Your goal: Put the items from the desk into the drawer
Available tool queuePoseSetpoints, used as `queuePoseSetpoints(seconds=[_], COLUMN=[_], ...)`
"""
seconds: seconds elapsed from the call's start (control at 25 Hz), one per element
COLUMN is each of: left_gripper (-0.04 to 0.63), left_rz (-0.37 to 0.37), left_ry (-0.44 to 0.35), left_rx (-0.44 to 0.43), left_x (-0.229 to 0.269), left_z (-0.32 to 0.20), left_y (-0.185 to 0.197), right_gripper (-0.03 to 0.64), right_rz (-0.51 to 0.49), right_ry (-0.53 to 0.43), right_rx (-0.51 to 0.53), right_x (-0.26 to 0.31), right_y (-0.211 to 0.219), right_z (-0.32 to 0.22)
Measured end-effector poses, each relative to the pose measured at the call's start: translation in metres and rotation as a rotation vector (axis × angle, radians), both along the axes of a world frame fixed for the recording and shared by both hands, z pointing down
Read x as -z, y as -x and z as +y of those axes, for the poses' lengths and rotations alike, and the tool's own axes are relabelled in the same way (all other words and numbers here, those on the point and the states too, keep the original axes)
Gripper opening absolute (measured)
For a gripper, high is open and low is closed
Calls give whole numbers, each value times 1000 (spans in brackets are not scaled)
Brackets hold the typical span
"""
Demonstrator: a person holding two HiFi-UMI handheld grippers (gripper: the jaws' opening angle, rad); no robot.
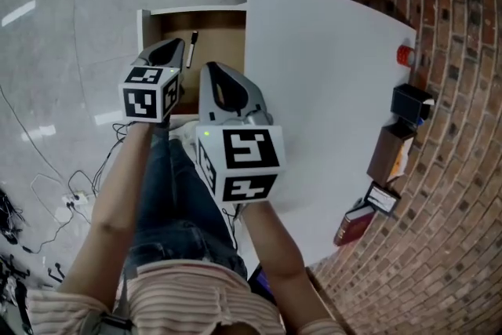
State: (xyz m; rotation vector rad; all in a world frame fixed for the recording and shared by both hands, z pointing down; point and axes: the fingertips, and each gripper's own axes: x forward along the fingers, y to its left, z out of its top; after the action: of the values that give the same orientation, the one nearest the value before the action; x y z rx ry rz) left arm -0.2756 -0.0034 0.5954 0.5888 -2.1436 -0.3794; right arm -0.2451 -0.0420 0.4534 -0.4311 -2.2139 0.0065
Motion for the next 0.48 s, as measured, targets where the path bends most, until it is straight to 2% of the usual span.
queuePoseSetpoints(seconds=[0.28,0.48], left_gripper=[9,9], left_rz=[-98,-196], left_ry=[-17,-11], left_rx=[-11,-25], left_x=[57,112], left_z=[7,12], left_y=[3,5], right_gripper=[17,17], right_rz=[-89,-177], right_ry=[30,68], right_rx=[-44,-59], right_x=[30,60], right_y=[3,3], right_z=[-14,-21])
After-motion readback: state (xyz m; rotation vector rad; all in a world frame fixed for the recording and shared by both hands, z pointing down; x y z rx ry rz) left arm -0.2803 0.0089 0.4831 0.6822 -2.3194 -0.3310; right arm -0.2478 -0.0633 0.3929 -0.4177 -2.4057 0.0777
